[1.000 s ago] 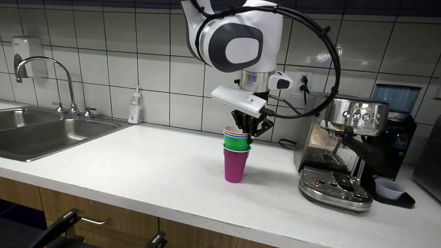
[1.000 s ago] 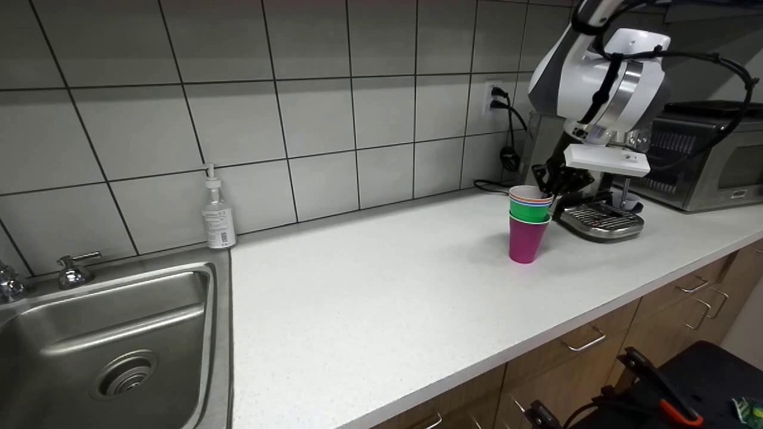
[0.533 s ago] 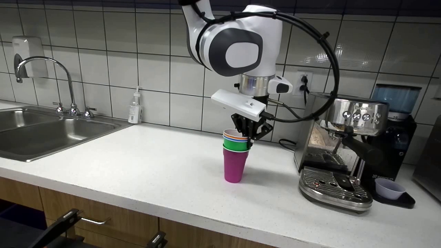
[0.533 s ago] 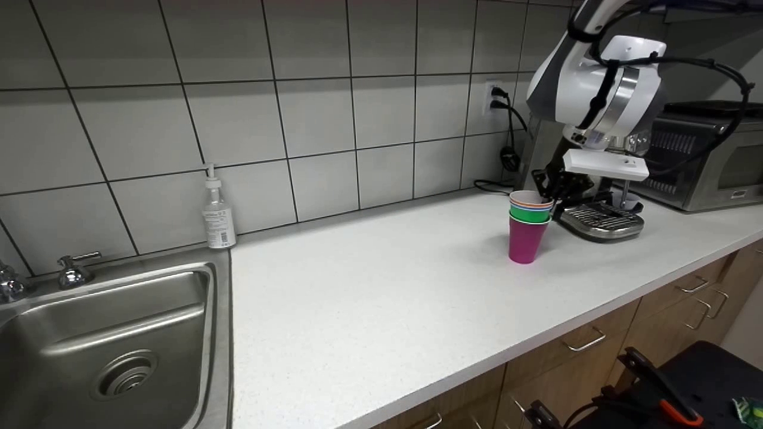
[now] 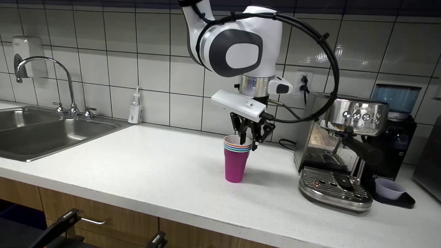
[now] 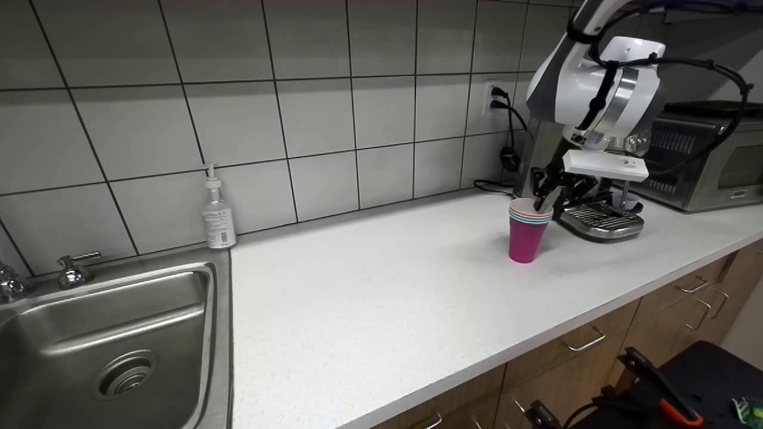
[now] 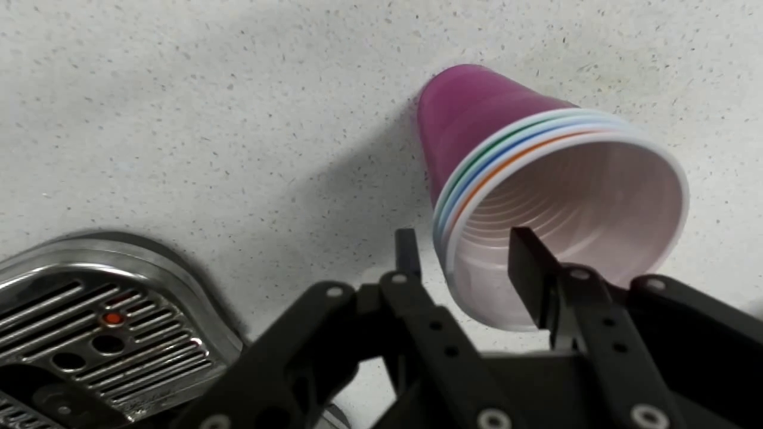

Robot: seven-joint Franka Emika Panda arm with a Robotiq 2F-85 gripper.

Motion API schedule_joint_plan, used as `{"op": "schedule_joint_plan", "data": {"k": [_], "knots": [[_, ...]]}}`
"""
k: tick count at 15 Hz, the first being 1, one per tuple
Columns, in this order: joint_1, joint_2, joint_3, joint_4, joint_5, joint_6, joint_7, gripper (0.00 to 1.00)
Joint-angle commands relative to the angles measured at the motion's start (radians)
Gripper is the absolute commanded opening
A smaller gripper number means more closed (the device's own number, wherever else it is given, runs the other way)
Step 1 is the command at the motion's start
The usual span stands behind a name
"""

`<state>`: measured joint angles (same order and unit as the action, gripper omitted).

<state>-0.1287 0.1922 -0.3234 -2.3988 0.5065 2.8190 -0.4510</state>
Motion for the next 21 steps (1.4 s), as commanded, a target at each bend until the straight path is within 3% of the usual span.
{"op": "schedule_joint_plan", "data": {"k": [1,4,5,15,21], "knots": [[-0.005,0.008,0.003,0.022,0.007,-0.017,-0.006,0.76],[-0.004,-0.006,0.007,0.015,0.008,-0.024,-0.015,0.99],[-0.001,-0.016,0.008,0.008,0.003,-0.019,-0.019,1.0],[0.027,-0.134,0.015,-0.064,-0.036,-0.004,-0.083,1.0],[0.059,-0.24,0.018,-0.155,-0.083,-0.05,-0.156,1.0]]}}
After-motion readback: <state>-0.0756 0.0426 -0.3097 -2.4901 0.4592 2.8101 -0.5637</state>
